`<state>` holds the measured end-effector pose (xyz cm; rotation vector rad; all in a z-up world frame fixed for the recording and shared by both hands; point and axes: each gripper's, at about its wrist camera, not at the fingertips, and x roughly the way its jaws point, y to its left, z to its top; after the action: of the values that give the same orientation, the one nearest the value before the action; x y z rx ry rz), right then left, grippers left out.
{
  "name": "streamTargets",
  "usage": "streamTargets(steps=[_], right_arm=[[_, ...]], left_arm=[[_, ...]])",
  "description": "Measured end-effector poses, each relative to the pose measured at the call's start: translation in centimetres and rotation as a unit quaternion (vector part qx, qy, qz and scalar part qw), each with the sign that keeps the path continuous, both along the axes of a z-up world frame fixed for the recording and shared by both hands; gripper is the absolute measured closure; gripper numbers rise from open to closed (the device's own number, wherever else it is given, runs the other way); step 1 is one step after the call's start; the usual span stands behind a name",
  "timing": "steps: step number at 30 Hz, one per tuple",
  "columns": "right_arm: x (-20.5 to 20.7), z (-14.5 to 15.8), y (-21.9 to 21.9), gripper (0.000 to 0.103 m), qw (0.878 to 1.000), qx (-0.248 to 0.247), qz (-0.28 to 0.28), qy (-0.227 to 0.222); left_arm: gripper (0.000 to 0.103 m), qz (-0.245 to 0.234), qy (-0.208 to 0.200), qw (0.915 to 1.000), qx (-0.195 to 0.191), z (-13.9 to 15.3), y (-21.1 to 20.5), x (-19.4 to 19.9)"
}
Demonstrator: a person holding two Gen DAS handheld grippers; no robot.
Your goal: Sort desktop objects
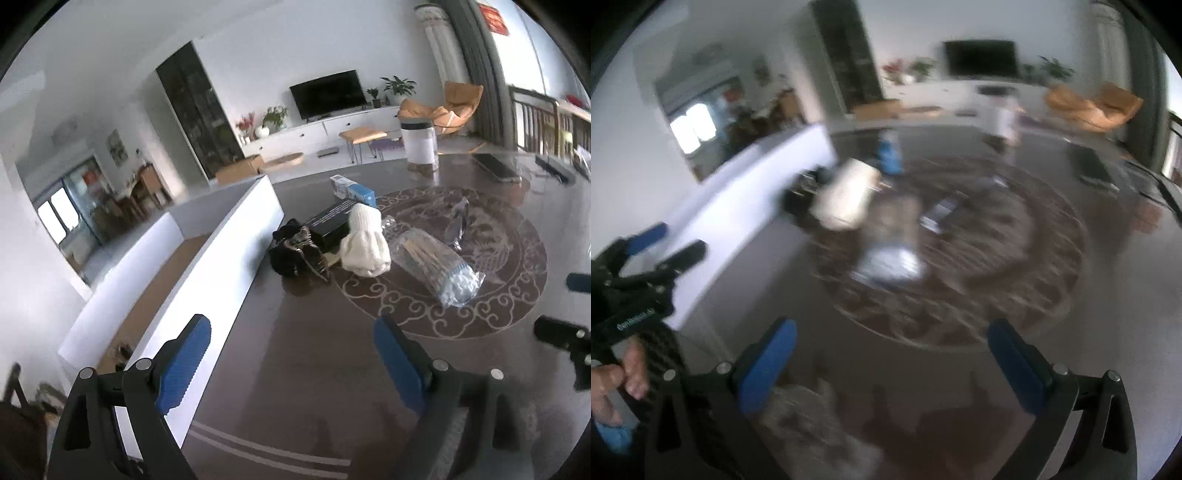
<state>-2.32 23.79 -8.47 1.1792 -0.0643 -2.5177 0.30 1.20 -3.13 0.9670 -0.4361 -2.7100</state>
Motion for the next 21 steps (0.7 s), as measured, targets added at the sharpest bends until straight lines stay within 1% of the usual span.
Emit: streamTargets(steps=[2,4,6,8,11,12,13,14,15,18,21], right_arm=[[0.1,-0.9,1.4,0.0,1.0,0.016,-0.023,-0.006],[0.2,-2.1,2.5,0.0,0.998,0.032,-0.047,-0.014],[0.0,-2.7,3.1,0.0,0.996,0.047,-0.073,-0.02],[-0.1,-3.2,3.5,0.0,0.994,0.053,-0.093,-0.026],[-0.4,-3.8,3.7,0.0,0.991,0.065,-0.11,-0.028],[-0.6,-3.9,3.6,0.0,0.991,0.067,-0.113,-0.028],[-0.7,-4.0,3.5,0.0,0.99,0.069,-0.117,-0.029],[-0.9,-4.1,3.5,0.0,0.99,0.07,-0.118,-0.03],[-1.1,-4.3,3.5,0.0,0.99,0.071,-0.12,-0.03],[-1.6,-4.6,3.1,0.0,0.989,0.075,-0.123,-0.034],[-1.9,-4.8,2.5,0.0,0.989,0.086,-0.12,-0.03]], left_arm=[[0.013,-0.011,-0.008,0.9999,0.0,-0.8,0.3,-0.2],[0.013,-0.031,-0.031,0.9989,0.018,-2.2,0.4,-0.8],[0.013,-0.058,-0.068,0.9946,0.052,-4.1,0.4,-1.6],[0.013,-0.073,-0.102,0.9896,0.07,-6.1,0.5,-2.4],[0.012,-0.085,-0.135,0.9844,0.074,-8.3,1.0,-3.0],[0.013,-0.088,-0.123,0.9852,0.081,-8.3,0.9,-2.9],[0.013,-0.093,-0.123,0.9841,0.088,-8.4,0.9,-3.1],[0.012,-0.095,-0.133,0.9821,0.095,-8.6,0.8,-3.4],[0.012,-0.095,-0.129,0.9818,0.102,-8.6,0.7,-3.6],[0.007,-0.09,-0.133,0.9793,0.123,-9.0,0.3,-4.4],[0.001,-0.082,-0.14,0.975,0.151,-9.3,-0.3,-5.1]])
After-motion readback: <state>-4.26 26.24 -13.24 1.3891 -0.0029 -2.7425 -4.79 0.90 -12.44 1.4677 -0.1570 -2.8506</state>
